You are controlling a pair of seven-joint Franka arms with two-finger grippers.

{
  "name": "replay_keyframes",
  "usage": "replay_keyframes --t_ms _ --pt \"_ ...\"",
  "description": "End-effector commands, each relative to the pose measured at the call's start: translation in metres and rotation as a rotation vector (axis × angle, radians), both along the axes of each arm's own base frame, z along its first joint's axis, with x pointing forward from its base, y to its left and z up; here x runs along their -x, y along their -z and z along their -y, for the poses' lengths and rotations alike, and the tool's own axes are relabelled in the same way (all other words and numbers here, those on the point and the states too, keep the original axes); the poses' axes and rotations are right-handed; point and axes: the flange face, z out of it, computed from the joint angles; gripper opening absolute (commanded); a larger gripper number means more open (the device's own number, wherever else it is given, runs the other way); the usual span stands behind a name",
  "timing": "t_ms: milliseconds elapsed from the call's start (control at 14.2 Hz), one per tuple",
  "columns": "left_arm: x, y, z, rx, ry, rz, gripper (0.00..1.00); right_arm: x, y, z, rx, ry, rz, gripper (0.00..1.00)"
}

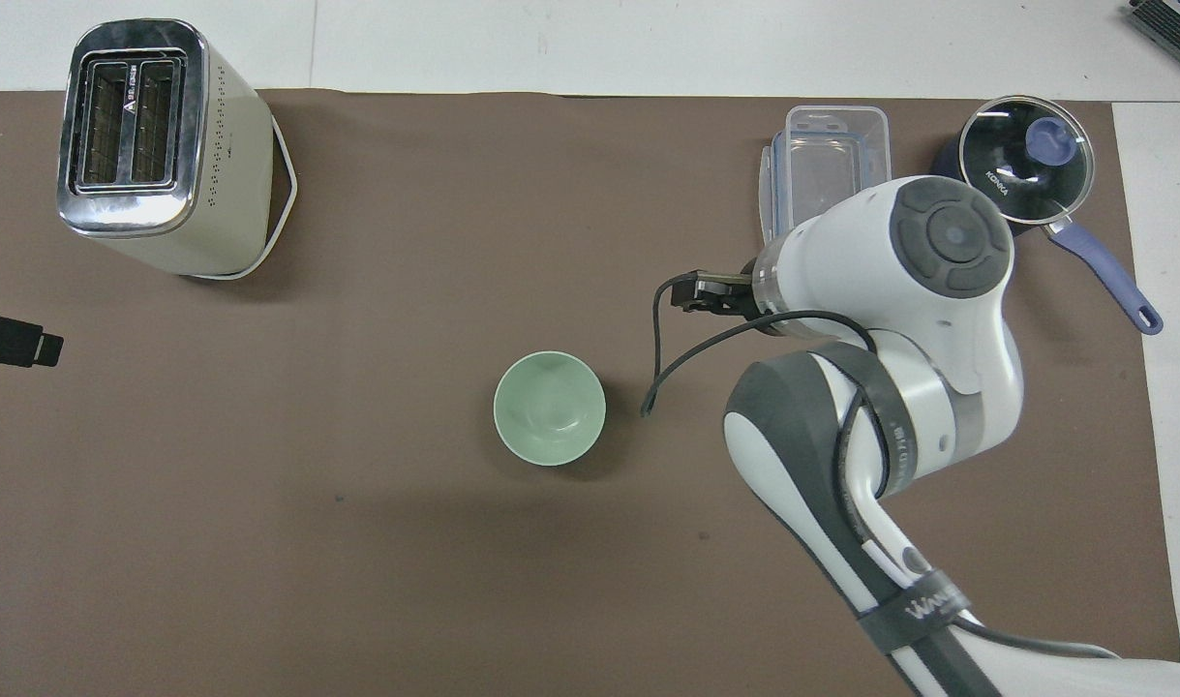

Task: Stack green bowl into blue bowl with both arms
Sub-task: 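Open the right gripper and lift it away from the bowls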

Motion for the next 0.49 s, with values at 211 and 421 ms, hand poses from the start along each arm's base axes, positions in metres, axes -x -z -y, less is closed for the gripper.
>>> replay_keyframes --t_ms 211,421 --pt "0.009 0.001 -0.005 -0.002 0.004 -0.023 1.0 0.003 -0.096 0.088 0.051 0.037 0.005 1.0" --pt "0.009 0.001 -0.005 -0.004 0.004 -0.024 1.0 0.023 -0.135 0.113 0.047 0.074 0.014 1.0"
